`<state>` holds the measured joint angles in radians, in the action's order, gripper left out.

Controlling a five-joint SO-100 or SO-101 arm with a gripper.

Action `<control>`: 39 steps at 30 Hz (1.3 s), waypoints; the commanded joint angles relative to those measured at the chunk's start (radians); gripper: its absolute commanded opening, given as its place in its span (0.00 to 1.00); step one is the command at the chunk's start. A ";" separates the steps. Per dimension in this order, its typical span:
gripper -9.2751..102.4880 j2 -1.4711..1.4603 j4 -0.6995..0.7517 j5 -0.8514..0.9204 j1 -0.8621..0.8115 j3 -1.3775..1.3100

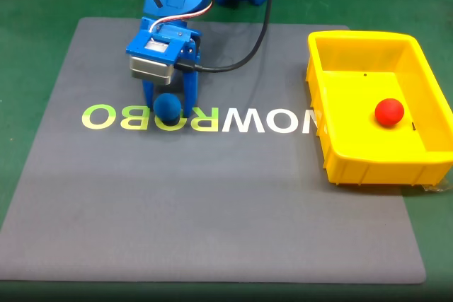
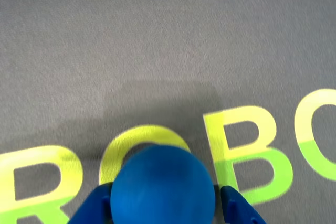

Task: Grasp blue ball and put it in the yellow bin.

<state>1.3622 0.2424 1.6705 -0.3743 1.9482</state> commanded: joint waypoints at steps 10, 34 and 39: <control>0.08 -0.037 -0.009 0.037 -0.014 -0.067; 0.08 0.502 0.003 -0.034 0.405 -0.083; 0.08 0.529 0.012 -0.044 0.626 -0.058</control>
<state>1.8285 0.2531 1.6414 0.1427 1.9159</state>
